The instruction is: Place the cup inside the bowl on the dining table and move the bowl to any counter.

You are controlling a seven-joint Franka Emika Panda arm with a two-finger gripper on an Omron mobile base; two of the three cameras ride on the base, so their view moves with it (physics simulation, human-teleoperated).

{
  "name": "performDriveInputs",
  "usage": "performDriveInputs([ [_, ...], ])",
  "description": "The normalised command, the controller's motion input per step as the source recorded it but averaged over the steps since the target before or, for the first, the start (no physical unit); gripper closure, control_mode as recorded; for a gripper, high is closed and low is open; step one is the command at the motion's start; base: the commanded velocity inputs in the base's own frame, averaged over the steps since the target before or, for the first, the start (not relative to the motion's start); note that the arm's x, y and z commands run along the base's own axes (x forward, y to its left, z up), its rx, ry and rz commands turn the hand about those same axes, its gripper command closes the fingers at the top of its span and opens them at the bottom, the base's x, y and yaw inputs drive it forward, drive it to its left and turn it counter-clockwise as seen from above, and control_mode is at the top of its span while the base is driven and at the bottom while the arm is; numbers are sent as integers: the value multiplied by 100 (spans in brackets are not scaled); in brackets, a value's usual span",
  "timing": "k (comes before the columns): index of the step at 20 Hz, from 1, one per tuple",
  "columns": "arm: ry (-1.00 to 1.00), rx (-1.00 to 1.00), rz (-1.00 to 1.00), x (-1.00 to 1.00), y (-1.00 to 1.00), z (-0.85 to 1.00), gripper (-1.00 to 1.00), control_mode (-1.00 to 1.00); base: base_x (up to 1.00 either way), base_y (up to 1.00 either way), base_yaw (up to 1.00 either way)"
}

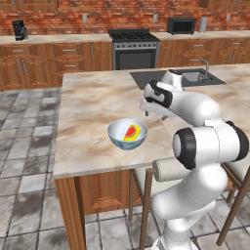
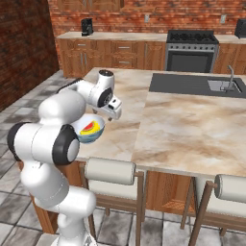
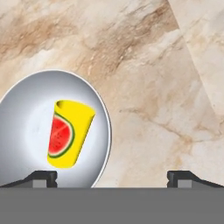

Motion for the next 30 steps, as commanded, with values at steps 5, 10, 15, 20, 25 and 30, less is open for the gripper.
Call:
performDriveInputs([
  [5, 1, 5, 5, 0, -12, -9, -100, -100, 0, 0, 0],
  [10, 0, 9, 13, 0, 0, 0, -100, -100, 0, 0, 0],
  [15, 0, 11, 17, 0, 0, 0, -100, -100, 0, 0, 0],
  [20, 0, 9, 18, 0, 0, 0, -100, -100, 0, 0, 0],
  [25, -4, 8, 18, 0, -1, 0, -100, -100, 0, 0, 0],
  [30, -10, 1, 16, 0, -2, -6, -100, -100, 0, 0, 0],
])
